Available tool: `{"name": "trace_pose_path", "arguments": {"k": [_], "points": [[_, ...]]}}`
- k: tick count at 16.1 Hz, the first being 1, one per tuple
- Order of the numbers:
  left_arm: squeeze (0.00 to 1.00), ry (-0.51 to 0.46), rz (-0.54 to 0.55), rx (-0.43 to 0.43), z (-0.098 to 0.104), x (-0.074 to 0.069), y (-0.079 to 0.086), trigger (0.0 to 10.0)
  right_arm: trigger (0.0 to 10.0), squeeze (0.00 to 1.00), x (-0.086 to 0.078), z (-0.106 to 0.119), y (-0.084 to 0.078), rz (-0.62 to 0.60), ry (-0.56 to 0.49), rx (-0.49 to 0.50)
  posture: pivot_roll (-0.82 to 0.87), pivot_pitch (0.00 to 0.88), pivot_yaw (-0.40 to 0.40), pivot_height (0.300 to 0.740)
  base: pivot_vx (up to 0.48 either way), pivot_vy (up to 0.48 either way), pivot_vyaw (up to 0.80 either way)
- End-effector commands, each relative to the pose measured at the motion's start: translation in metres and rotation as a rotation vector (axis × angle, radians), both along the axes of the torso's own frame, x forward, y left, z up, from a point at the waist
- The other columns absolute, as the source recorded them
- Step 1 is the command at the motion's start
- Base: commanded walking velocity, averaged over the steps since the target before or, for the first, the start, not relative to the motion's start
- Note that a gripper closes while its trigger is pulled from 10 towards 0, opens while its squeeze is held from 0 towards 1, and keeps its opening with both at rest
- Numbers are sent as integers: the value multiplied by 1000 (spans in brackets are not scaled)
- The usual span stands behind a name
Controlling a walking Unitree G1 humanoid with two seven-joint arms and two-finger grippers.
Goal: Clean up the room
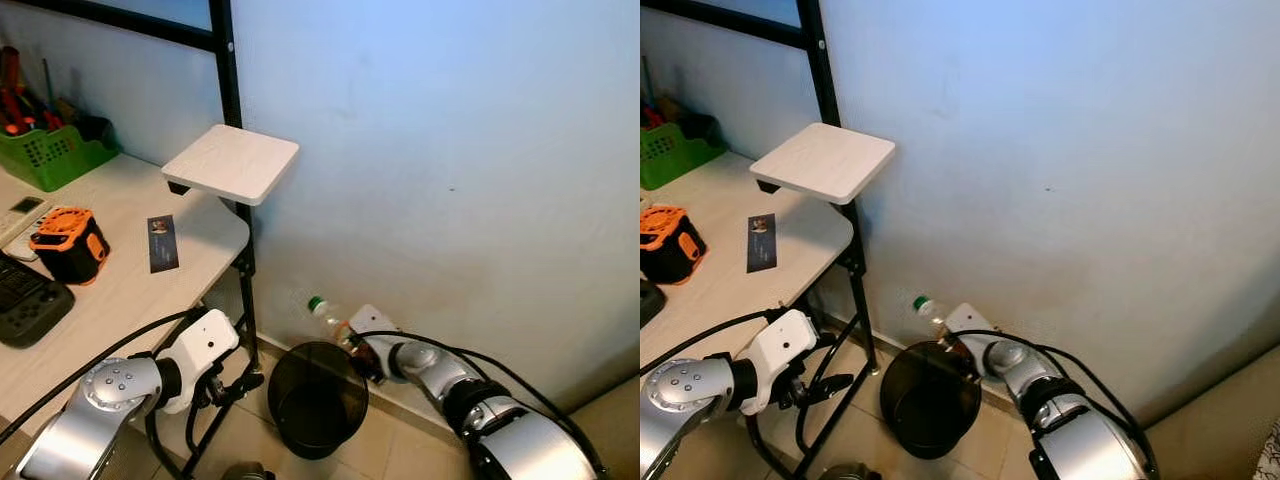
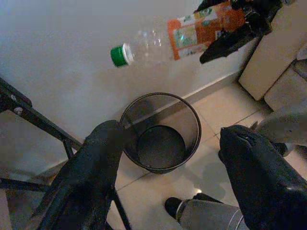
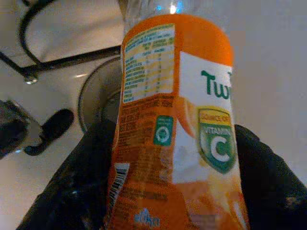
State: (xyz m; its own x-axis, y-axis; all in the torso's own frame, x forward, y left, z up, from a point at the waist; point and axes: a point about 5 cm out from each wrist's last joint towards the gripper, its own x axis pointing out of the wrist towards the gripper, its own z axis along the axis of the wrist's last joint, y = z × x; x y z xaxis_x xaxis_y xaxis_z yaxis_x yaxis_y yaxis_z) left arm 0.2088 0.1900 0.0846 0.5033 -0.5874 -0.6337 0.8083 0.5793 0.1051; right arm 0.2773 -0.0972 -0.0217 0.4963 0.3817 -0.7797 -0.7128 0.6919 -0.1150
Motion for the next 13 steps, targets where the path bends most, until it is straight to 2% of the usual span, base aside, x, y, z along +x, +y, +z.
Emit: {"name": "trace_pose_path", "arguments": {"k": [1,4,7,9,11,13], "points": [[0,-1,-17,2,2,-1,-2,10000,10000,1000,-2,-1,-2,-8,14,16,188,0,-60,740,0,0,0],[0,3,-17,3,1,-2,-3,10000,10000,1000,-17,-15,-15,-47,49,26,187,0,-58,740,0,0,0],[0,8,-20,3,1,-3,-3,10000,10000,1000,-37,-30,-37,-112,78,15,183,0,-54,740,0,0,0],[0,3,-13,5,0,-4,-4,10000,10000,1000,-45,-35,-48,-148,84,12,185,0,-54,740,0,0,0],[0,-37,44,-6,0,-6,-4,10000,10000,1000,-49,-36,-67,-257,67,60,183,0,-55,740,0,0,0],[0,-103,144,-22,1,-7,-1,10000,10000,1000,-45,-32,-80,-355,21,125,171,0,-51,740,0,0,0]]}}
